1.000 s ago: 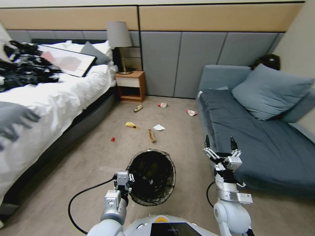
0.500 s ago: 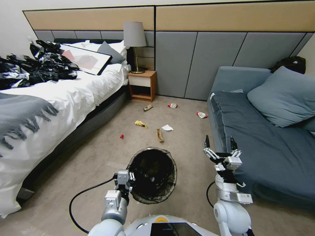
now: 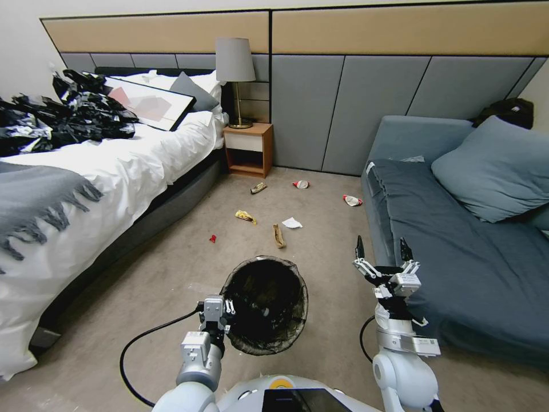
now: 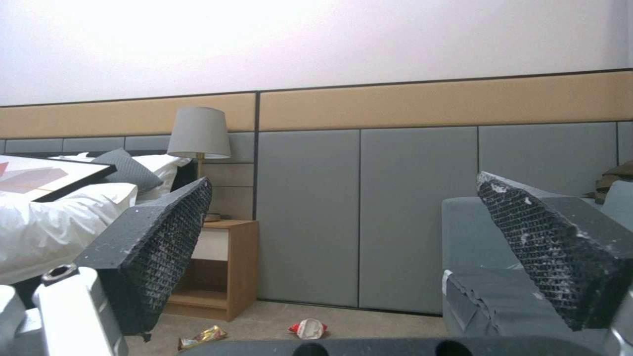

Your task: Pick up the trash bin, then pick up the garbage from the floor and place it into the trash bin.

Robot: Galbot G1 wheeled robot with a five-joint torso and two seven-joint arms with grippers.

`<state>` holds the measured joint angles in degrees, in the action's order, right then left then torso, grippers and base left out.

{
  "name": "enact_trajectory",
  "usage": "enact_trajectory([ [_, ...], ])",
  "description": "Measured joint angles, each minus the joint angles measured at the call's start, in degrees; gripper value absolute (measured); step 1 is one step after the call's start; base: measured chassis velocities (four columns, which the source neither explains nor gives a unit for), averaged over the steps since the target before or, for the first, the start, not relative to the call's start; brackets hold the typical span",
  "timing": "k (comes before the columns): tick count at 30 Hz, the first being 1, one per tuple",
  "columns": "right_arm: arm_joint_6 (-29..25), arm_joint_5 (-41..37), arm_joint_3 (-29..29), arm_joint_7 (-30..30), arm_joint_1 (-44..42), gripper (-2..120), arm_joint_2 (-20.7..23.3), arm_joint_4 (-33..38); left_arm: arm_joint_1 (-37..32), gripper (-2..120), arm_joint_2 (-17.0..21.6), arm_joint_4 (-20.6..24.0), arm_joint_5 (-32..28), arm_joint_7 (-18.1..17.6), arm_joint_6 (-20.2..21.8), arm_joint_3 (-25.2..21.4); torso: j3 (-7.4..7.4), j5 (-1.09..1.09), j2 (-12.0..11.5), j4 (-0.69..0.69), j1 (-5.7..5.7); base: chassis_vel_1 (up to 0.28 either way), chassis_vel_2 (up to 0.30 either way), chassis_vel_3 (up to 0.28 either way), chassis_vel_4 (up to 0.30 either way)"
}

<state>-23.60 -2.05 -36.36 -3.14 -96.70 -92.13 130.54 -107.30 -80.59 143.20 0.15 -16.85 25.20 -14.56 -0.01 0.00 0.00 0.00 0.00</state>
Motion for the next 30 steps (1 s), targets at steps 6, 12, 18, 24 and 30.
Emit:
enact_trajectory([
  [6, 0.0, 0.0, 0.0, 0.1, 0.1, 100, 0.0, -0.1, 0.1, 0, -0.1, 0.0, 0.0, 0.0, -0.2, 0.0, 0.00, 0.00, 0.0, 0.00, 0.00, -0.109, 0.103, 0.098, -0.098],
  [12, 0.0, -0.1, 0.1, 0.2, 0.1, 100, 0.0, -0.3, 0.1, 0, -0.1, -0.1, 0.0, 0.0, -0.2, -0.1, 0.00, -0.01, 0.0, 0.00, 0.00, -0.219, 0.206, 0.208, -0.191],
  [18, -0.1, -0.1, 0.2, 0.2, 0.1, 100, 0.0, -0.3, 0.1, 0, -0.1, -0.1, 0.1, 0.0, -0.2, -0.1, 0.01, 0.01, 0.0, 0.01, 0.00, -0.266, 0.264, 0.262, -0.263],
  [24, -0.3, -0.1, 0.2, 0.2, 0.1, 100, 0.0, -0.4, 0.1, 0, -0.1, -0.1, 0.1, 0.0, -0.2, -0.1, 0.00, 0.00, 0.0, 0.00, 0.00, -0.290, 0.289, 0.298, -0.288],
  [30, -0.4, 0.0, 0.2, 0.2, 0.1, 100, 0.0, -0.4, 0.1, 0, -0.2, -0.1, 0.1, 0.1, -0.2, -0.1, 0.00, 0.02, 0.0, 0.00, 0.00, -0.287, 0.299, 0.286, -0.291],
])
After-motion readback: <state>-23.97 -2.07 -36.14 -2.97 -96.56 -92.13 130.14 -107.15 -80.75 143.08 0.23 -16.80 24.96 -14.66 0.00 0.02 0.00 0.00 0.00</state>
